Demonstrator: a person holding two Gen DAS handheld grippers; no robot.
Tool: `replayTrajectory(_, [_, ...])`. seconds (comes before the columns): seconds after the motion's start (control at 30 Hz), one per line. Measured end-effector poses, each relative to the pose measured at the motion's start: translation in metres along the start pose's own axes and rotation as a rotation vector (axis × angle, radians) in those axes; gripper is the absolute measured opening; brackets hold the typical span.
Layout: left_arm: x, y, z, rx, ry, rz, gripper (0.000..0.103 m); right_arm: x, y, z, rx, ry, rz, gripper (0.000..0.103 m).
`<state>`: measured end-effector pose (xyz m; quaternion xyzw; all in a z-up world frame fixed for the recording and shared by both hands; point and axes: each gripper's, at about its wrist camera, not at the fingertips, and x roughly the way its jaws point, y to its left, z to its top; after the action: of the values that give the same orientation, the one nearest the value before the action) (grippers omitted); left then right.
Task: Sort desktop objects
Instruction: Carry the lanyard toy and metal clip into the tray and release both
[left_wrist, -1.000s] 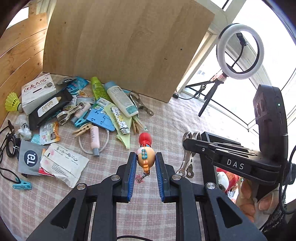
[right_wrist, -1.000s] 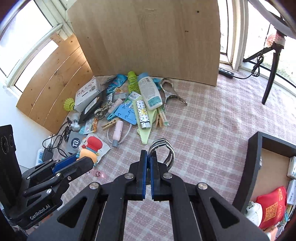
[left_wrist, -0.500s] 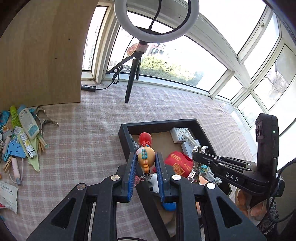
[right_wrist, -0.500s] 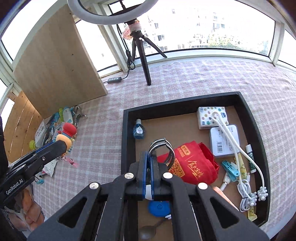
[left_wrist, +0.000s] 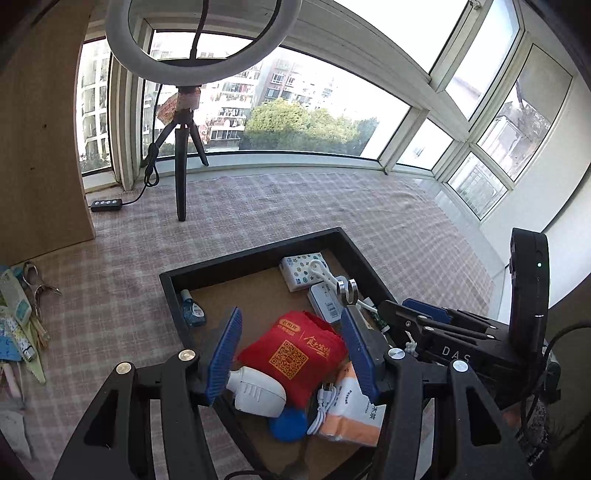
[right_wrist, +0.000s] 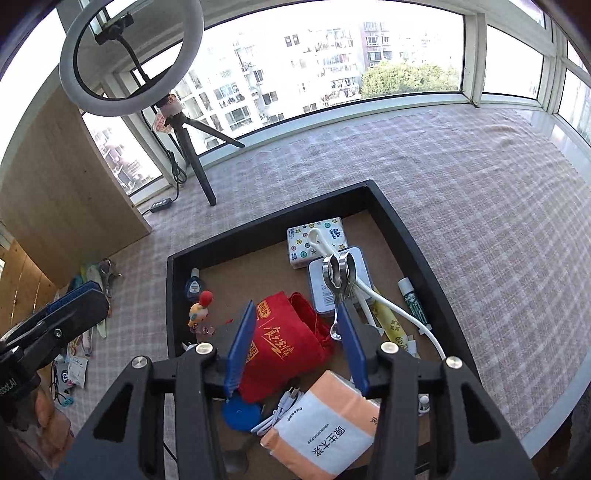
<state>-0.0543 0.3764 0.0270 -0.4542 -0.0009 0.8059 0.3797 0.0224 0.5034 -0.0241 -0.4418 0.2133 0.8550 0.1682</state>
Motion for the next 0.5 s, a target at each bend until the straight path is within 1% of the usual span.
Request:
replayTrajectory(0.17, [-0.009, 0.025, -0.004, -0.049, -0.012, 0.032, 0.053, 0.004, 0.019, 0.000, -0.035, 0.001, 0.023, 0.045])
replayTrajectory(0.3, [-0.018, 0.046, -0.012, -0.078, -0.016, 0.073, 0.053, 0.009, 0.040, -0.004, -0.070, 0.012, 0.053, 0.045])
replayTrajectory(0.43, [-0.027, 0.074, -0.023, -0.112, -0.017, 0.125, 0.053, 0.019, 0.066, -0.006, -0.121, 0.029, 0.087, 0.045])
replayTrajectory(0.5, [-0.033, 0.093, -0.030, -0.147, -0.014, 0.150, 0.053, 0.025, 0.082, -0.008, -0.152, 0.043, 0.109, 0.045])
